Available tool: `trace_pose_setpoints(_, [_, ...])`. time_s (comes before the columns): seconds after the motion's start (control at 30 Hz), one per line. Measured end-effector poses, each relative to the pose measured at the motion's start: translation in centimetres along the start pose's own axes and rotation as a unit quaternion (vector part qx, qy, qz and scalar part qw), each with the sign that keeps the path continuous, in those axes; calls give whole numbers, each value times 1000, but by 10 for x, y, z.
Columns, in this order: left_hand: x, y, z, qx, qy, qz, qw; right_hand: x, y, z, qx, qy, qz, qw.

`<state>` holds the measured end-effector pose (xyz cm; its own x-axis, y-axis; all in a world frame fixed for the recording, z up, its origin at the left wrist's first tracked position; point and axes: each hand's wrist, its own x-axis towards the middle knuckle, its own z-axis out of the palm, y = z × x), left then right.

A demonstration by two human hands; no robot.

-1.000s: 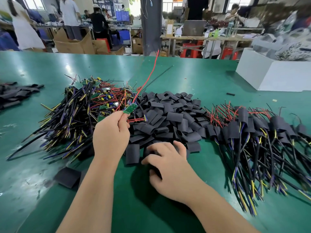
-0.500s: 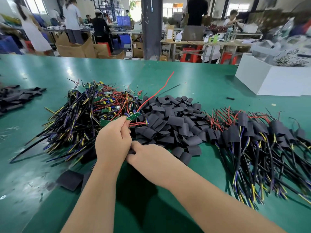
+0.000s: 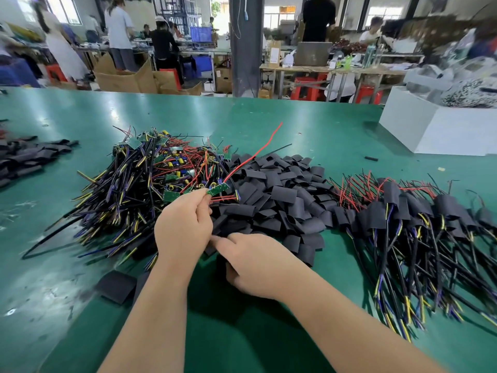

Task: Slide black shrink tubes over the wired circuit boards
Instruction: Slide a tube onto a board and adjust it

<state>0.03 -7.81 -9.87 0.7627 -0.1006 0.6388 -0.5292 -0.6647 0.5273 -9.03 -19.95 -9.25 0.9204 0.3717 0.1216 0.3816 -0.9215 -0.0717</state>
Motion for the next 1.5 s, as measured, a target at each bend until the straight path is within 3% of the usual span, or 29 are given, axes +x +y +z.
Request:
trace_pose_setpoints(0.2, [0, 0, 1, -2, 1, 15, 1000, 2, -4, -6, 50, -88, 9, 995])
trace_pose_setpoints(0.43, [-1, 1, -1, -6, 5, 13, 1000, 15, -3, -22, 106, -100, 69, 987])
trace_pose_setpoints(0.53, [0, -1, -1, -8, 1, 17, 1000, 15, -6, -25, 92, -62, 43, 993])
trace_pose_setpoints(0.67, [0, 1, -3, -18, 20, 29, 999, -9, 12, -28, 205, 96, 74, 971])
trace_pose_setpoints(0.73, [0, 5, -4, -54, 43, 47, 996, -26, 27, -31, 304, 211, 148, 917])
trace_pose_setpoints(0.77, [-1, 6, -4, -75, 49, 62, 994, -34, 35, -33, 393, 273, 184, 859])
trace_pose_setpoints(0.8, [-2, 8, -3, -92, 50, 80, 991, -40, 43, -35, 501, 332, 206, 772])
trace_pose_setpoints(0.87, [-4, 9, -2, -110, 43, 113, 987, -51, 56, -36, 691, 402, 211, 563])
trace_pose_setpoints(0.93, [-6, 11, 0, -116, 33, 132, 984, -59, 63, -34, 789, 427, 205, 391])
trace_pose_setpoints(1.0, [-7, 11, 2, -115, 25, 141, 983, -64, 65, -31, 831, 451, 190, 264])
trace_pose_setpoints(1.07, [-7, 11, 3, -117, 20, 145, 982, -67, 64, -30, 846, 462, 195, 180])
trace_pose_setpoints(1.13, [-7, 11, 4, -116, 18, 147, 982, -67, 62, -33, 853, 455, 208, 149])
trace_pose_setpoints(1.27, [-7, 9, 5, -109, 16, 146, 983, -64, 57, -38, 866, 437, 208, 124])
trace_pose_setpoints(1.5, [-7, 11, 5, -69, -1, 150, 986, -62, 51, -44, 859, 445, 200, 153])
